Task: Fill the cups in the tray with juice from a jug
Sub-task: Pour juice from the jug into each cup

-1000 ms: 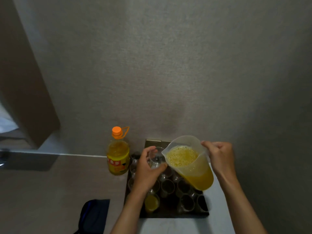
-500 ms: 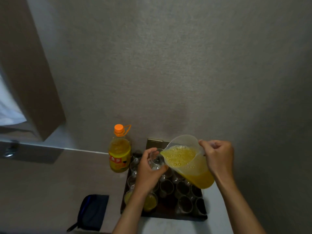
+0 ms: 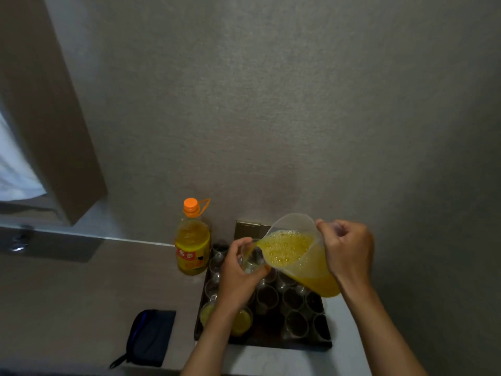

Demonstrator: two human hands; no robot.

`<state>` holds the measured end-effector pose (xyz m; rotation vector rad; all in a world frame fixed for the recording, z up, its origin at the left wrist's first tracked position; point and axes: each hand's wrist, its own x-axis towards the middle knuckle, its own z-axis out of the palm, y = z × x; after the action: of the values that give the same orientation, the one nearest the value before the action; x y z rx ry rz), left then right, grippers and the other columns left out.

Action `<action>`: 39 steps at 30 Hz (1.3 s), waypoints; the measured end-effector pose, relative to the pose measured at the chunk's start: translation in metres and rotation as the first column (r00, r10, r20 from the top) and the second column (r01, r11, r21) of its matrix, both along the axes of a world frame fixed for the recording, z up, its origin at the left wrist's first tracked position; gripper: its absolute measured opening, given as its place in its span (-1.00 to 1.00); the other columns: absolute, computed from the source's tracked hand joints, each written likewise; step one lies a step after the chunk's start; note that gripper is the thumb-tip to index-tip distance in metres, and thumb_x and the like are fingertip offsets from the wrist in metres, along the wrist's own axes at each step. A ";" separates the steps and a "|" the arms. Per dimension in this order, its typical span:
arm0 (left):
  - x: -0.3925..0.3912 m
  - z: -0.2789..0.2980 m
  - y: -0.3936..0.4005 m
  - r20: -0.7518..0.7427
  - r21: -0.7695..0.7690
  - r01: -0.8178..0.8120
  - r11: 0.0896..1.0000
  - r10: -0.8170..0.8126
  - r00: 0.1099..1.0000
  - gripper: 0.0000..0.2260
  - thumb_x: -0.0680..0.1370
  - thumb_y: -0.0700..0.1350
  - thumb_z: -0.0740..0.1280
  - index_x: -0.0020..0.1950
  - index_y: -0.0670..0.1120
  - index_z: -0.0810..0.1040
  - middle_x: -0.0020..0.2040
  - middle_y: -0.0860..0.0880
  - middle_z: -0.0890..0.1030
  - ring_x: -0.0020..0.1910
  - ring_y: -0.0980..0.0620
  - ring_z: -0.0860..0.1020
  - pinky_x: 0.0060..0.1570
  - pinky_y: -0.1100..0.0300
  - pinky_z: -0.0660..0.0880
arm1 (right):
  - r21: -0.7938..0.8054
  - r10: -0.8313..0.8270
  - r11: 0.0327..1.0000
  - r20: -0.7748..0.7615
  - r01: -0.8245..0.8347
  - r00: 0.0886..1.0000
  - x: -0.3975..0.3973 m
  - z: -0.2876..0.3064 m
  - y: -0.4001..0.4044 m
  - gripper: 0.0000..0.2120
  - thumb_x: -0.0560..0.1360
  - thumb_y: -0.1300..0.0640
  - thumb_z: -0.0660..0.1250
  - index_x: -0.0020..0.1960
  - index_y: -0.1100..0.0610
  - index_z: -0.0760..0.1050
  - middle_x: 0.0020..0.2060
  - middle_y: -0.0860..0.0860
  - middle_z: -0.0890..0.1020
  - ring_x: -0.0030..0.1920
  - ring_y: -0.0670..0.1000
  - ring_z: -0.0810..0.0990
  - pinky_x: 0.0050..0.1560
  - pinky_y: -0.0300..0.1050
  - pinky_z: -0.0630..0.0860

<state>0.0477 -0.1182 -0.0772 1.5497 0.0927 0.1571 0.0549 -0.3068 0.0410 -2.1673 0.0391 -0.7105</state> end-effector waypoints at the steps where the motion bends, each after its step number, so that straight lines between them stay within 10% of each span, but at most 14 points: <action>1: 0.000 0.000 0.000 0.004 -0.001 -0.002 1.000 0.002 1.000 -0.44 0.36 -0.10 0.64 0.26 0.20 0.50 0.25 0.20 0.60 0.28 0.18 0.54 0.25 0.11 0.54 | -0.003 -0.001 1.000 0.001 0.001 1.000 0.000 0.000 -0.001 -0.45 0.53 0.15 0.47 -0.52 0.10 0.27 -0.63 -0.08 0.30 -0.57 -0.06 0.25 -0.44 -0.15 0.20; 17: -0.006 0.001 0.002 -0.009 -0.053 0.009 0.999 -0.010 1.000 -0.40 0.26 0.10 0.64 0.24 0.28 0.50 0.25 0.19 0.60 0.28 0.17 0.55 0.28 -0.07 0.56 | -0.071 -0.002 0.998 0.009 0.003 1.000 -0.005 0.014 0.002 -0.49 0.44 -0.05 0.35 -0.49 0.25 0.27 -0.61 -0.05 0.25 -0.55 -0.04 0.22 -0.43 -0.10 0.21; 39: -0.008 -0.012 0.010 -0.025 -0.057 0.001 0.998 -0.002 1.000 -0.45 0.38 -0.21 0.61 0.23 0.20 0.50 0.24 0.13 0.61 0.20 0.22 0.58 0.21 0.03 0.59 | -0.050 0.024 0.999 0.062 -0.021 0.998 0.006 0.038 -0.002 -0.46 0.51 0.08 0.43 -0.53 0.13 0.23 -0.62 -0.07 0.22 -0.54 -0.07 0.19 -0.40 -0.05 0.25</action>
<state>0.0396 -0.1086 -0.0887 1.4952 0.1145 0.1332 0.0607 -0.3086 0.0791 -2.1875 -0.0361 -0.7739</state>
